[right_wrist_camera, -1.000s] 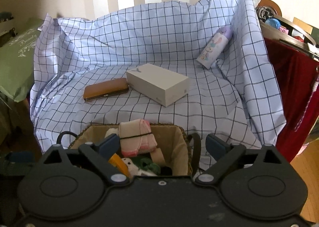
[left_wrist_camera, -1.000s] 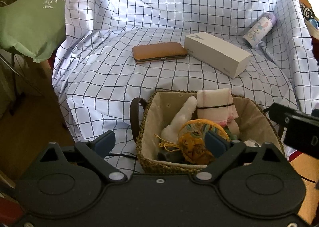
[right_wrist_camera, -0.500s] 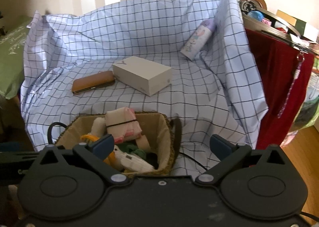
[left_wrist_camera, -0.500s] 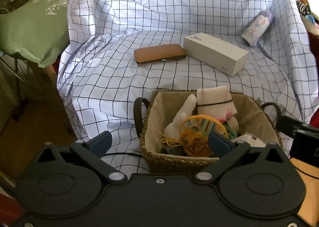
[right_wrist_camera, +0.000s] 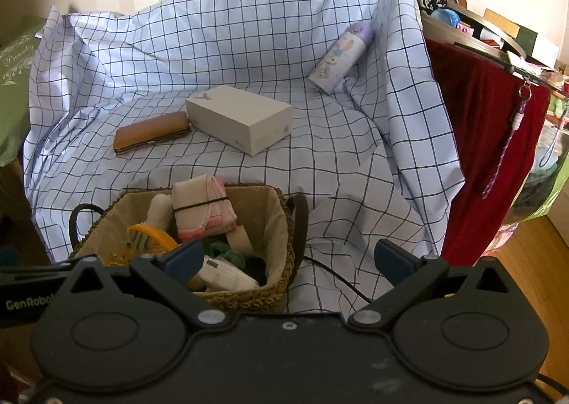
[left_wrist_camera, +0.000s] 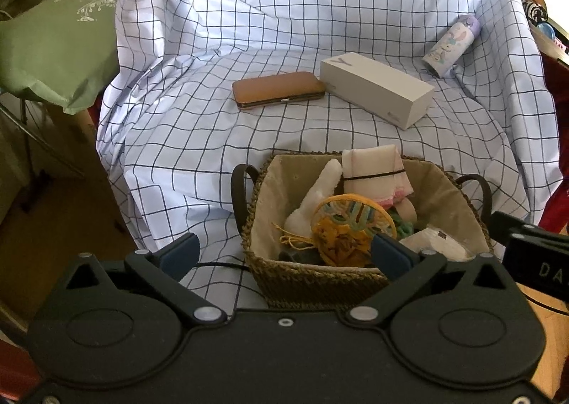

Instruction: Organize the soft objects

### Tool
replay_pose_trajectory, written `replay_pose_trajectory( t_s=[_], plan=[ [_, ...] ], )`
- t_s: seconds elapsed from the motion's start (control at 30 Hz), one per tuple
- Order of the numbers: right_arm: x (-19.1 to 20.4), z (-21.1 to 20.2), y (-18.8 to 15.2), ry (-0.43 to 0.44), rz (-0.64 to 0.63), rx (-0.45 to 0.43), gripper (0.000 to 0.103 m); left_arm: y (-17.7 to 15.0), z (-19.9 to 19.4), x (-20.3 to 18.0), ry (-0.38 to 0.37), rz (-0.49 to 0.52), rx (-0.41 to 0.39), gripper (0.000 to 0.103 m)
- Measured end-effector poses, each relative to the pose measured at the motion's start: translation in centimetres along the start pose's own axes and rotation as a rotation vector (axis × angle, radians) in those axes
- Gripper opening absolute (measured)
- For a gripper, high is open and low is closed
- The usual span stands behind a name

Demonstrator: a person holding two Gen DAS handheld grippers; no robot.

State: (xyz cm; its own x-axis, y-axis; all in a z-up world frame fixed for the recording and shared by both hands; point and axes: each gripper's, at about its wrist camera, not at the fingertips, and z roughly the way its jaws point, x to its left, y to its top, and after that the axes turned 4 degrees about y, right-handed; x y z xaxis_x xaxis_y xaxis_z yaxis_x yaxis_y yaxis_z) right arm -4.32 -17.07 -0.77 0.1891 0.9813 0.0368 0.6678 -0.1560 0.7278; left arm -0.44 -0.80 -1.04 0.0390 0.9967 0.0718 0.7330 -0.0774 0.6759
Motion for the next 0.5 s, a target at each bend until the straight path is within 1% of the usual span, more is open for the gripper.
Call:
replay_pose_trajectory(
  t_s=[0.5],
  plan=[
    [0.16,0.20,-0.11,0.000,-0.005,0.018,0.103,-0.08,0.04,0.24,0.002,-0.020,0.021,0.099]
  ],
)
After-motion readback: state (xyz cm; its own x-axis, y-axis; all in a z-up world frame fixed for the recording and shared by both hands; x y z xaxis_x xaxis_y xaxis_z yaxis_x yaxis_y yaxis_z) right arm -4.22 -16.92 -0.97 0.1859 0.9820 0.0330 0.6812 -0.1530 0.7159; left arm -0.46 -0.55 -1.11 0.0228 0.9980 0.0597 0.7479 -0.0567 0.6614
